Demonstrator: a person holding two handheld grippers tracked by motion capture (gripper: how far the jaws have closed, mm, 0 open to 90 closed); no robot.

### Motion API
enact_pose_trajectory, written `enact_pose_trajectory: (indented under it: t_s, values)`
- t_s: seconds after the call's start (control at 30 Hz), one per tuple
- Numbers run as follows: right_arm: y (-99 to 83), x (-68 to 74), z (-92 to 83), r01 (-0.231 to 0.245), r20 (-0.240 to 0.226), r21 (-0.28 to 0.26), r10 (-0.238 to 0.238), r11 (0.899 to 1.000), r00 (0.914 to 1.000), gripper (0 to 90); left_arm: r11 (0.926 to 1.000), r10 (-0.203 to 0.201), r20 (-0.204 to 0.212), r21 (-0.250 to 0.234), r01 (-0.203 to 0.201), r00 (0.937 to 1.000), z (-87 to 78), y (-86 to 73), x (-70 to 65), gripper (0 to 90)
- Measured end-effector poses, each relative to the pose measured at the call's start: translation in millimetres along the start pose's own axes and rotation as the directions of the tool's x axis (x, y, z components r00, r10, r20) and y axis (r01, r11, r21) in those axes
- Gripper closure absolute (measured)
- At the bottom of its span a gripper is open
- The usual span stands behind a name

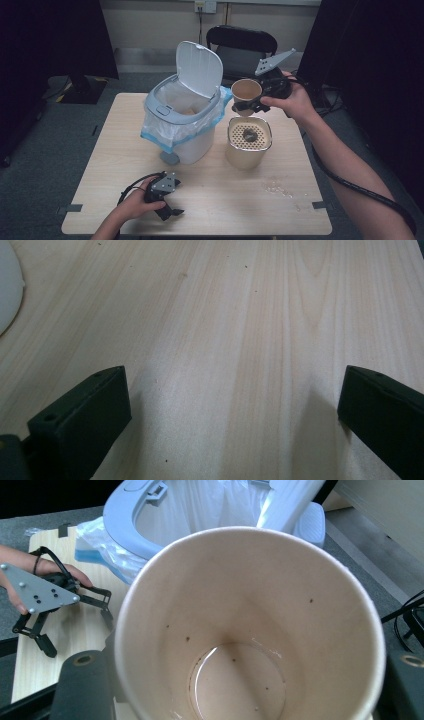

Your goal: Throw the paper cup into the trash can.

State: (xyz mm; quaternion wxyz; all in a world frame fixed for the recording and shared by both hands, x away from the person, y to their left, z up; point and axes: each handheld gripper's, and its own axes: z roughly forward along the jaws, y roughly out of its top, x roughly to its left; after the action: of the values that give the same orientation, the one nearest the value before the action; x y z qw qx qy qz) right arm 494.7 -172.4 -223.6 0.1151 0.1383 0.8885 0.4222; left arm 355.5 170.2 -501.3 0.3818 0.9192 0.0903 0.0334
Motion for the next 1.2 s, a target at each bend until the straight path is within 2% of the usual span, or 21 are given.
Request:
enact_pose_trajectory:
  t_s: [0.73,1.2]
  values:
    - [29.3,12.4,0.8,0.016,-0.05,-0.022,-0.017,1.0,0.9986,26.8,1.0,0.0,0.0,0.0,0.0,1.0,0.0,0.0,0.0,0.0]
    - [51.7,22.7,22.1,0.04,-0.089,-0.036,-0.043,0.999,0.9951,26.7,1.0,0.001,0.0,-0.001,-0.001,1.0,0.0,0.0,0.0,0.0]
